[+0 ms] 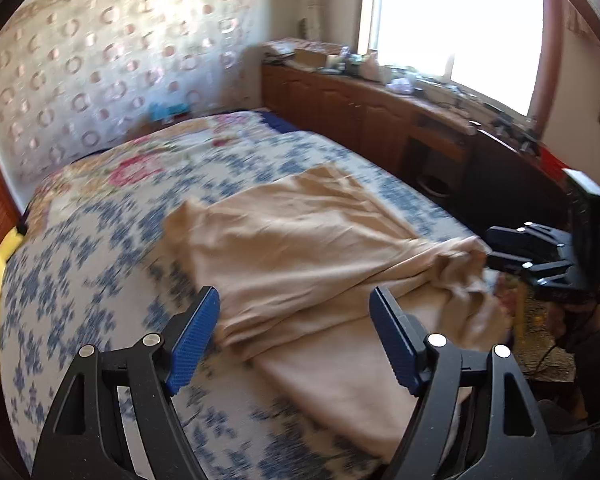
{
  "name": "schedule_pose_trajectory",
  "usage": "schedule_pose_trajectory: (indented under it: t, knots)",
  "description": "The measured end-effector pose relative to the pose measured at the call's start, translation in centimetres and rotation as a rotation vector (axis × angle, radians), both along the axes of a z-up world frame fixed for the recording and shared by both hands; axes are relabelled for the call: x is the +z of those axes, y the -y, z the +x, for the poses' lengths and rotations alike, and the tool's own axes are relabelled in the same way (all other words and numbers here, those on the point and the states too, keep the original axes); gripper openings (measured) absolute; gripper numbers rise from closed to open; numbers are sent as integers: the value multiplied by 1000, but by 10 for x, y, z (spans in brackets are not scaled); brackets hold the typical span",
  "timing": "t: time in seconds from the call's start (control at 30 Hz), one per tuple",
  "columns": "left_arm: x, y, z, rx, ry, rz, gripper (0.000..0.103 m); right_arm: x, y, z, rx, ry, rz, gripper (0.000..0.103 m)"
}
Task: Fold small clothes
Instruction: 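Fold the lifted edge over with the left tool and open it, then move the right tool to the edge of the beige shirt bundle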
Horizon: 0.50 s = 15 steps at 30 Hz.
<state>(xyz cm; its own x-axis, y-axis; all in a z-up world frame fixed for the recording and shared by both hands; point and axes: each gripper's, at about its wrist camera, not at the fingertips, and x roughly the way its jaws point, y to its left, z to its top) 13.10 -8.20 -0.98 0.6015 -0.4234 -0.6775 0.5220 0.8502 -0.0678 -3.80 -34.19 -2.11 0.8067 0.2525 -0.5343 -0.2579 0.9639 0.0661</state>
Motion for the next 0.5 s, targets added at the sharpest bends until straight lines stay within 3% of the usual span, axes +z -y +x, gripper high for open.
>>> schedule_pose_trajectory:
  t: [0.27, 0.5]
  knots:
    - [-40, -65, 4, 185, -45, -18, 78, 15, -38, 16, 82, 31, -52, 60]
    - [-46, -93, -13, 235, -31, -27, 78, 32, -91, 31, 208, 69, -139, 60]
